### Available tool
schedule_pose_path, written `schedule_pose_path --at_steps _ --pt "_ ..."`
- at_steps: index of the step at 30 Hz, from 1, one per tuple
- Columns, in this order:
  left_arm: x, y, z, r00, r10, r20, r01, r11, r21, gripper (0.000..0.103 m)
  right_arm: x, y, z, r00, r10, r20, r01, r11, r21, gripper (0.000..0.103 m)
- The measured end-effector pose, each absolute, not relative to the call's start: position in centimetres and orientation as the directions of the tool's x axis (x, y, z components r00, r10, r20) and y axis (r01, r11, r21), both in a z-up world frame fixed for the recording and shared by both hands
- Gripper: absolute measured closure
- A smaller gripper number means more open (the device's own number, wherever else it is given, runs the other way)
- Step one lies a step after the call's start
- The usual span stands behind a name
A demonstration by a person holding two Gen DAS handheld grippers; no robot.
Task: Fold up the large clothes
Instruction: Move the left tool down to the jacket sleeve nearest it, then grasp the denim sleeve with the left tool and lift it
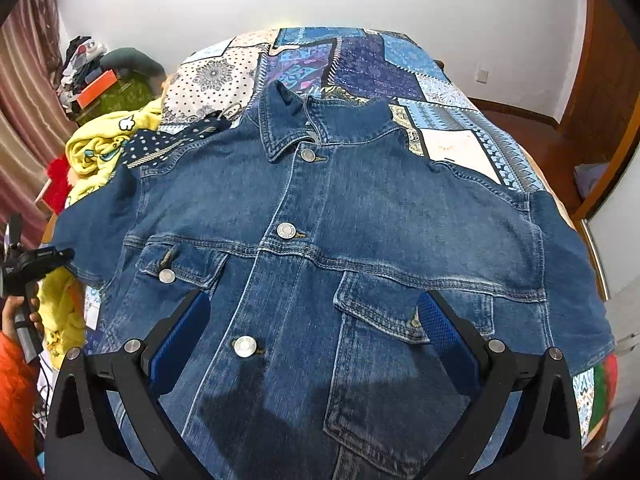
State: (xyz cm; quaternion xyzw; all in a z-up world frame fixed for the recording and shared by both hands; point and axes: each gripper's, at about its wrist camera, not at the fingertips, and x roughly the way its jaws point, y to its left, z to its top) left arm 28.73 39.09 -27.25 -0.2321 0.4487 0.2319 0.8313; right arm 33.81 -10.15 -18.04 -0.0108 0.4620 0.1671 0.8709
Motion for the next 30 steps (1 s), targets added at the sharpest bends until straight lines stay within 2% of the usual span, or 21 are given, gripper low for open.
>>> schedule_pose_path --at_steps 1,10,15,17,22,26,30 --pt "28.7 38.8 -26.3 0.497 0.198 -0.845 -0.589 0.792 -0.16 0.095 33.6 -10.3 -17.8 0.52 0.286 -0.805 -0.302 0.943 0.14 0.0" --pt "29.2 34.2 -17.1 0.632 0.254 -0.733 -0.488 0.864 -0.121 0.097 31.4 -12.5 -15.8 0.566 0.302 -0.767 -0.282 0.945 0.164 0.0" --pt "31.1 29.3 -14.6 0.693 0.204 -0.691 -0.389 0.913 -0.121 0.098 30.9 -14.5 -15.6 0.569 0.305 -0.763 -0.251 0.949 0.192 0.0" --pt "32.4 26.2 -13.6 0.721 0.147 -0.677 -0.312 0.941 -0.127 0.098 30.8 -15.4 -15.5 0.573 0.306 -0.761 -0.236 0.95 0.204 0.0" --pt "34.9 18.5 -14.1 0.737 0.03 -0.675 -0.151 0.981 -0.121 0.098 30.8 -16.9 -14.9 0.583 0.286 -0.76 -0.209 0.957 0.2 0.0" --pt "36.2 11.8 -17.0 0.689 -0.086 -0.72 -0.014 0.991 -0.131 0.098 30.1 -18.0 -14.0 0.613 0.279 -0.739 -0.204 0.96 0.193 0.0" --pt "36.5 7.1 -20.5 0.605 -0.143 -0.783 0.057 0.989 -0.137 0.098 29.5 -18.6 -13.6 0.628 0.264 -0.732 -0.206 0.964 0.17 0.0"
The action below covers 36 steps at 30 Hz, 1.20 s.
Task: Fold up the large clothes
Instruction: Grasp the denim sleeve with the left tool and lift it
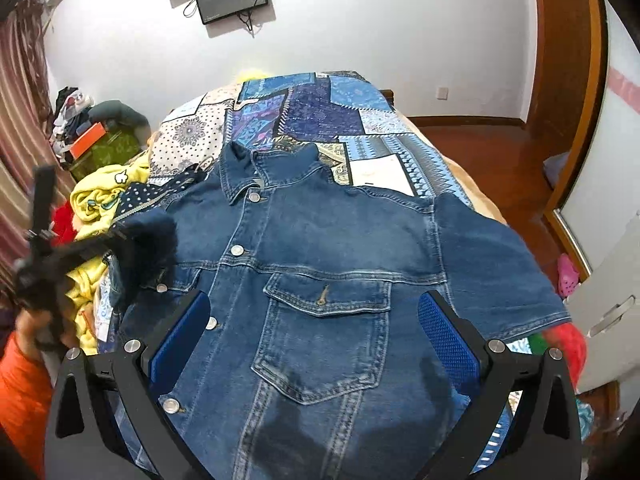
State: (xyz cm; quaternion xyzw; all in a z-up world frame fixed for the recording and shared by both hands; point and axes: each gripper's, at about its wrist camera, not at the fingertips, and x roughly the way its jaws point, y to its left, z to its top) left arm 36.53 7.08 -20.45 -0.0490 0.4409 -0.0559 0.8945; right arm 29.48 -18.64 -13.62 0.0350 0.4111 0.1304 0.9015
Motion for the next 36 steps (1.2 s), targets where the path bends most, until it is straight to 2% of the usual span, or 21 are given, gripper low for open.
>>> schedule_pose_path --at_steps 4,8,11,14,16,20,23,26,31,36 --pt "36.9 4.9 -23.3 0.532 -0.15 -0.833 0.072 0.989 -0.132 0.098 29.1 -19.1 -13.7 0.625 0.264 -0.735 -0.206 0.963 0.171 0.0" --pt "36.3 5.0 -24.8 0.486 -0.193 -0.853 0.073 0.981 -0.181 0.098 28.8 -19.3 -13.9 0.624 0.258 -0.738 -0.205 0.965 0.164 0.0" --pt "35.3 5.8 -25.0 0.467 -0.239 -0.851 0.085 0.971 -0.225 0.09 28.6 -19.3 -13.9 0.622 0.259 -0.739 -0.207 0.965 0.164 0.0" --pt "34.0 6.8 -24.7 0.461 -0.268 -0.846 0.074 0.962 -0.264 0.068 28.6 -19.2 -13.9 0.62 0.266 -0.738 -0.212 0.962 0.169 0.0" --pt "32.9 8.0 -23.8 0.479 -0.271 -0.835 0.049 0.958 -0.283 0.044 28.6 -19.0 -13.9 0.618 0.27 -0.738 -0.217 0.961 0.169 0.0" --pt "30.6 11.7 -21.6 0.568 -0.246 -0.785 -0.017 0.95 -0.311 0.036 28.5 -18.4 -13.9 0.617 0.272 -0.738 -0.23 0.96 0.161 0.0" --pt "29.9 15.6 -20.9 0.615 -0.19 -0.765 -0.118 0.937 -0.327 0.026 28.6 -17.8 -14.1 0.613 0.272 -0.742 -0.238 0.959 0.155 0.0" --pt "29.5 20.0 -21.8 0.619 -0.139 -0.773 -0.243 0.902 -0.358 0.024 28.7 -17.2 -14.4 0.602 0.277 -0.749 -0.246 0.956 0.156 0.0" --pt "29.2 25.3 -25.4 0.601 -0.268 -0.753 -0.346 0.762 -0.548 0.024 28.7 -16.2 -14.6 0.595 0.274 -0.756 -0.265 0.954 0.138 0.0" --pt "29.9 26.5 -28.6 0.574 -0.341 -0.744 -0.377 0.697 -0.61 0.024 29.0 -15.7 -15.0 0.59 0.258 -0.765 -0.267 0.957 0.116 0.0"
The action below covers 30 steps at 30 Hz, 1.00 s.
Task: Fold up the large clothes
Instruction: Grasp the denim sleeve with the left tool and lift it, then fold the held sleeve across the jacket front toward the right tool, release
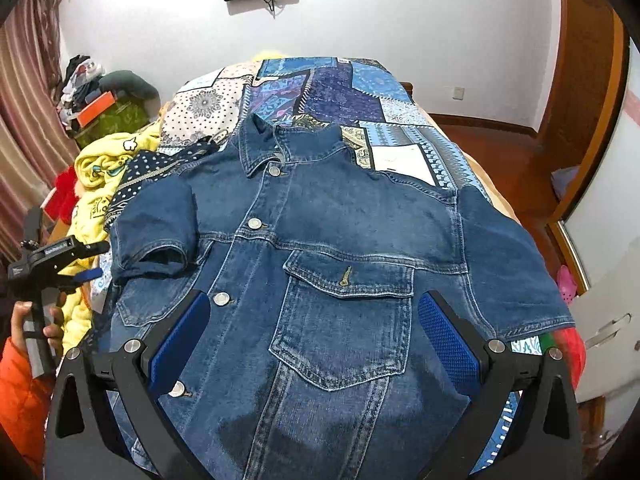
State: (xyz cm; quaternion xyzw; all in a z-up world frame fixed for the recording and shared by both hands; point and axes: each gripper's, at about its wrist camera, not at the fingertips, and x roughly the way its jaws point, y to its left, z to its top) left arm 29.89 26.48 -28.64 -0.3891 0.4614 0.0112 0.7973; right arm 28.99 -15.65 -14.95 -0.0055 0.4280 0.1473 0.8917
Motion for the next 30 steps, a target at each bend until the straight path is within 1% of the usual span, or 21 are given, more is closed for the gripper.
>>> schedule_pose_path --at_steps 6,8,10,11,12,14,15,19,23,24,27,28,30 --pt "30.9 26.9 -31.7 0.562 -0.405 -0.721 -0.419 0.612 -0.67 0.025 29.3 -15.5 -15.1 0.583 0.261 -0.769 -0.269 0.956 0.121 0.0" --pt "31.2 27.4 -32.4 0.577 -0.423 -0.699 -0.421 0.58 -0.698 0.032 29.3 -15.5 -15.2 0.583 0.256 -0.771 -0.27 0.956 0.113 0.0" --pt "31.3 27.8 -32.5 0.582 -0.417 -0.698 -0.432 0.569 -0.7 0.049 29.4 -15.4 -15.3 0.582 0.251 -0.774 -0.271 0.957 0.106 0.0" --pt "31.4 27.9 -32.3 0.582 -0.399 -0.709 -0.439 0.58 -0.687 0.054 29.4 -15.5 -15.3 0.581 0.249 -0.775 -0.27 0.957 0.105 0.0" --pt "31.4 27.9 -31.9 0.583 -0.384 -0.716 -0.434 0.598 -0.674 0.066 29.4 -15.6 -15.4 0.58 0.248 -0.776 -0.268 0.958 0.106 0.0" --pt "31.3 27.6 -30.7 0.589 -0.347 -0.73 -0.414 0.646 -0.641 0.072 29.5 -15.8 -15.5 0.578 0.247 -0.778 -0.264 0.958 0.109 0.0" --pt "31.3 27.3 -30.1 0.595 -0.336 -0.73 -0.399 0.665 -0.631 0.082 29.6 -15.9 -15.6 0.576 0.246 -0.779 -0.261 0.959 0.11 0.0" --pt "30.9 26.5 -25.8 0.644 -0.262 -0.719 -0.336 0.747 -0.573 0.085 29.9 -16.4 -15.7 0.569 0.251 -0.783 -0.249 0.96 0.127 0.0" --pt "31.2 25.4 -20.1 0.709 -0.228 -0.667 -0.256 0.798 -0.545 0.086 30.0 -17.5 -15.6 0.566 0.275 -0.777 -0.23 0.958 0.172 0.0" --pt "31.4 24.7 -18.0 0.73 -0.233 -0.643 -0.221 0.809 -0.545 0.086 30.0 -17.8 -15.5 0.569 0.276 -0.774 -0.225 0.958 0.176 0.0" --pt "31.6 22.6 -14.1 0.767 -0.291 -0.571 -0.113 0.816 -0.567 0.087 29.8 -18.6 -15.2 0.587 0.268 -0.764 -0.215 0.961 0.172 0.0" --pt "31.9 21.7 -12.8 0.774 -0.308 -0.553 -0.076 0.822 -0.564 0.097 29.8 -18.9 -15.0 0.592 0.267 -0.761 -0.211 0.962 0.173 0.0" --pt "33.1 19.1 -10.5 0.778 -0.348 -0.523 0.0 0.832 -0.554 0.097 29.7 -19.7 -14.7 0.602 0.27 -0.752 -0.205 0.962 0.181 0.0"
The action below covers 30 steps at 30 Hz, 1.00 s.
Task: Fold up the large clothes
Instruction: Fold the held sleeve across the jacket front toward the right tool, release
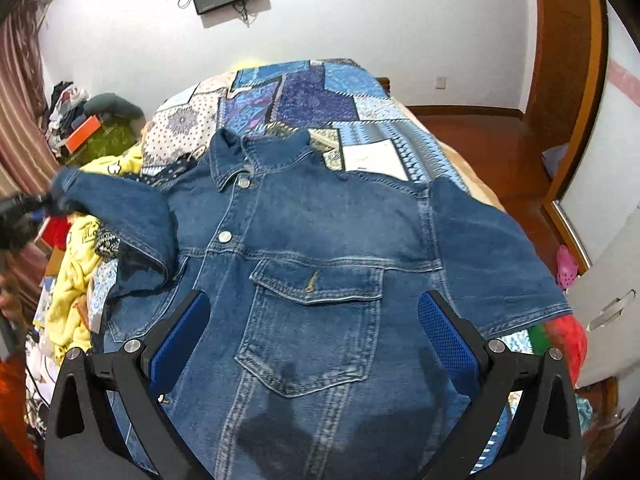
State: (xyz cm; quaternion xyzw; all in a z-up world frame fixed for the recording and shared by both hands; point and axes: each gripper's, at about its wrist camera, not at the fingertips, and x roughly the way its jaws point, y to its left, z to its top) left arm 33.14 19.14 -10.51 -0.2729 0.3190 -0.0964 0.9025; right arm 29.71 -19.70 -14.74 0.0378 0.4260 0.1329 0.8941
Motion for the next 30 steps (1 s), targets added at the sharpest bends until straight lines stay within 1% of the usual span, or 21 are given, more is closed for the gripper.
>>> schedule_pose_path --at_steps 3,4,7,10,14,17,20,23,26,27,28,29,30 --pt "34.8 14.3 -8.1 0.768 -0.393 -0.506 0.099 0.853 -0.512 0.097 29.6 -21.0 -14.4 0.616 0.271 -0.739 -0.191 0.962 0.193 0.0" --pt "35.5 12.7 -7.7 0.76 -0.405 -0.509 0.124 0.858 -0.498 0.099 29.6 -21.5 -14.4 0.62 0.271 -0.737 -0.186 0.962 0.198 0.0" --pt "36.8 8.4 -7.3 0.725 -0.45 -0.521 0.192 0.859 -0.475 0.099 29.6 -22.9 -14.2 0.628 0.272 -0.729 -0.168 0.962 0.215 0.0" --pt "38.5 3.4 -7.7 0.687 -0.477 -0.548 0.261 0.866 -0.426 0.099 29.3 -24.2 -14.3 0.636 0.26 -0.727 -0.147 0.965 0.217 0.0" --pt "39.8 -3.1 -10.0 0.598 -0.517 -0.612 0.34 0.855 -0.391 0.1 29.2 -26.3 -14.6 0.642 0.233 -0.73 -0.098 0.97 0.222 0.0" --pt "40.7 -6.6 -13.0 0.522 -0.53 -0.669 0.343 0.848 -0.404 0.1 29.3 -27.6 -14.8 0.636 0.229 -0.737 -0.069 0.968 0.241 0.0" --pt "41.2 -9.0 -16.3 0.429 -0.544 -0.721 0.327 0.838 -0.438 0.1 29.4 -28.5 -15.0 0.623 0.242 -0.743 -0.072 0.965 0.254 0.0" --pt "41.0 -11.2 -18.9 0.351 -0.514 -0.783 0.327 0.85 -0.412 0.1 29.6 -28.8 -15.2 0.611 0.246 -0.752 -0.077 0.965 0.252 0.0" --pt "39.8 -12.6 -19.8 0.3 -0.52 -0.8 0.364 0.837 -0.408 0.099 30.0 -28.9 -15.5 0.599 0.249 -0.761 -0.076 0.964 0.256 0.0" --pt "39.2 -12.7 -19.5 0.298 -0.505 -0.81 0.372 0.843 -0.388 0.096 30.0 -28.9 -15.6 0.595 0.254 -0.763 -0.078 0.962 0.26 0.0" --pt "39.0 -12.7 -19.1 0.304 -0.482 -0.822 0.371 0.854 -0.363 0.085 30.2 -28.8 -15.6 0.589 0.263 -0.764 -0.081 0.96 0.268 0.0" --pt "38.5 -12.6 -18.5 0.32 -0.443 -0.837 0.372 0.872 -0.319 0.077 30.5 -28.6 -15.7 0.582 0.276 -0.765 -0.087 0.956 0.279 0.0" --pt "38.1 -12.1 -17.9 0.345 -0.423 -0.838 0.376 0.88 -0.289 0.063 30.6 -28.6 -15.8 0.577 0.282 -0.767 -0.09 0.955 0.283 0.0"
